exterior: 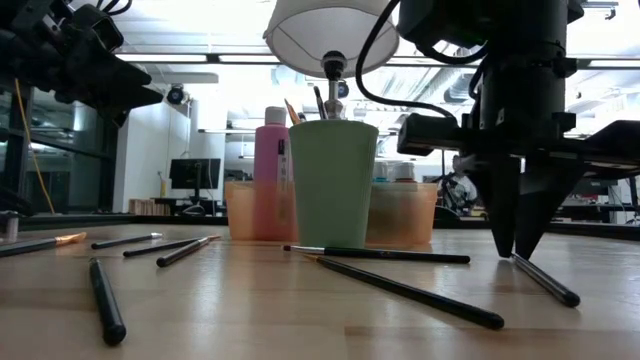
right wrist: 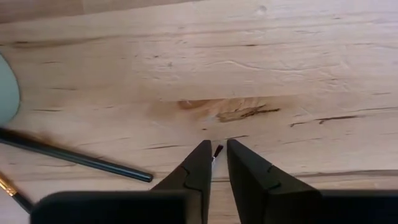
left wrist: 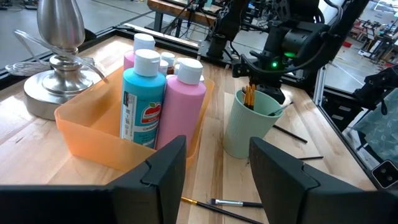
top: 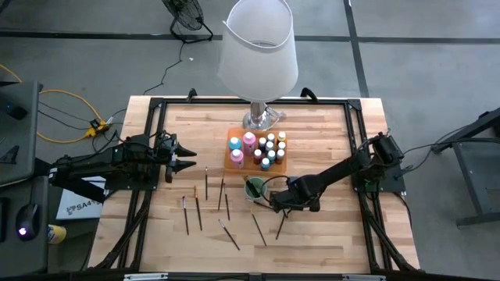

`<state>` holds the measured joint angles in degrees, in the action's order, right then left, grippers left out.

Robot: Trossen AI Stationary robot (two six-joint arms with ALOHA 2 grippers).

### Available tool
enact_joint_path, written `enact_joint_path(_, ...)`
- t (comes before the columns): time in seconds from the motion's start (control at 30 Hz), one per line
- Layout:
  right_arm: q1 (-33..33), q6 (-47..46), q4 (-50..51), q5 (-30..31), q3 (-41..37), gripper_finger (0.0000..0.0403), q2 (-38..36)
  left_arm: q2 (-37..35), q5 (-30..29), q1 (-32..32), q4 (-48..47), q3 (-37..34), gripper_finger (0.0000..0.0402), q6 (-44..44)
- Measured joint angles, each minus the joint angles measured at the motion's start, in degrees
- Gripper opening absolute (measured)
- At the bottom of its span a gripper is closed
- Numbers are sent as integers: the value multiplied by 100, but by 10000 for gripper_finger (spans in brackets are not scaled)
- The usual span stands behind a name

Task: Pick & Place Paint Supplies
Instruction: Put the gray paintbrushes into the green cup

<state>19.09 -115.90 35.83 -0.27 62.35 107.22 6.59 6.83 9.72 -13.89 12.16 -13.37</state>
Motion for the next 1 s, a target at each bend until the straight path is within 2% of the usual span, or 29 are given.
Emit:
enact_joint_path(0.33,-31,18,28,-68,0,6,2,0,0,1,0,0,172,0)
enact_joint_path(0.67,-35,367,184,-80,150,3,-9,-1,0,0,0,0,172,0)
enact_joint_path(0.77,31,476,272,287,327,3,-28,-1,0,0,0,0,172,0)
enact_joint_path(1.0,183,489,445,922,382,3,-611,-1,1,2,-2,1,172,0)
